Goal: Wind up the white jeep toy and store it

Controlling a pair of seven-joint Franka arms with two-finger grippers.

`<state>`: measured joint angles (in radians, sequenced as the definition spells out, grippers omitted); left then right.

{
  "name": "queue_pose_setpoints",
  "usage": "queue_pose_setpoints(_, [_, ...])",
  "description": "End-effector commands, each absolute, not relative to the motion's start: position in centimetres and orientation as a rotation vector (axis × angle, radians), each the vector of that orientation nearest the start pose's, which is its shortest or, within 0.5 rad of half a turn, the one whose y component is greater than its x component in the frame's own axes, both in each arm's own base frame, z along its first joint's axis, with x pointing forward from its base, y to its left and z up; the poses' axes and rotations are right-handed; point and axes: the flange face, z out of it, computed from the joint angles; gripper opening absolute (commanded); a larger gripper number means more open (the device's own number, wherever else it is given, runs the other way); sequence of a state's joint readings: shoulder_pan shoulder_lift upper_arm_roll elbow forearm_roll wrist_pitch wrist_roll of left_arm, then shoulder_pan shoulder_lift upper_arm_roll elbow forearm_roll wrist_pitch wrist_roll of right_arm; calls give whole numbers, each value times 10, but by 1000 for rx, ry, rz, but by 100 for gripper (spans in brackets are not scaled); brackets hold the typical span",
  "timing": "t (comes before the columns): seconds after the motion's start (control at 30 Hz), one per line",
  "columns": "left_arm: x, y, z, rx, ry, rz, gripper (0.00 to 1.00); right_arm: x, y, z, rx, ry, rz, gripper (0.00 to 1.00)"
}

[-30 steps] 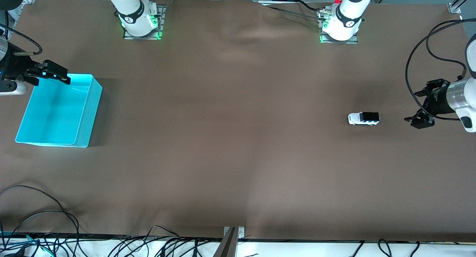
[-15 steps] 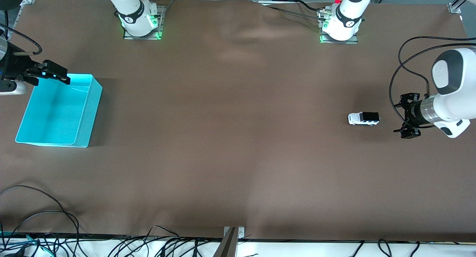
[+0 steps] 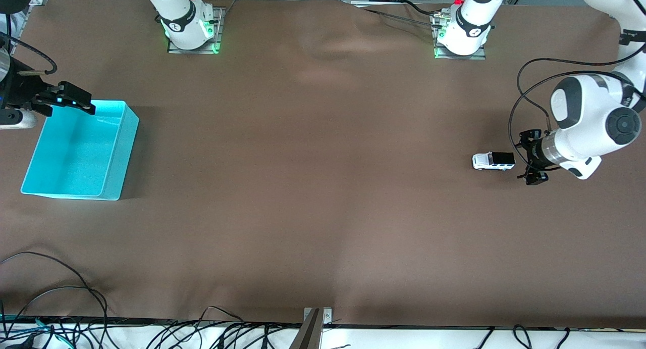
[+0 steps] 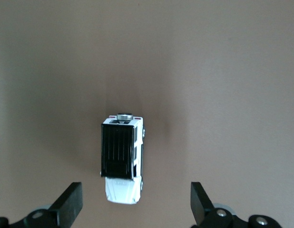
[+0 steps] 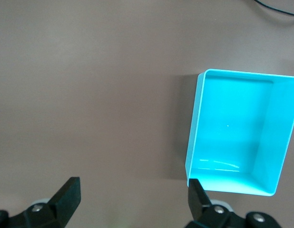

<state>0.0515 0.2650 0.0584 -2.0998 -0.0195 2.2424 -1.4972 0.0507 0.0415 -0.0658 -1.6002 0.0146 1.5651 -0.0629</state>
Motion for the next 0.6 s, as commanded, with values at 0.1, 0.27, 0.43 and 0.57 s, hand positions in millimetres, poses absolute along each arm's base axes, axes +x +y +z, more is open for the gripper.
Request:
queue_pose_setpoints(0.1, [523, 58, 251, 2199, 2317, -53, 100, 566, -8, 594, -3136, -79, 106, 100])
queue_pose_setpoints(0.27, [512, 59, 233, 2183, 2305, -15, 100, 566, -6, 594, -3134, -84, 108, 100])
queue_pose_setpoints(0.43, [509, 58, 222, 2185, 2303, -13, 100, 566, -6, 594, -3134, -84, 108, 100])
queue_pose_setpoints(0.57, [505, 56, 213, 2182, 2296, 0, 100, 566, -7, 594, -3136, -82, 108, 100])
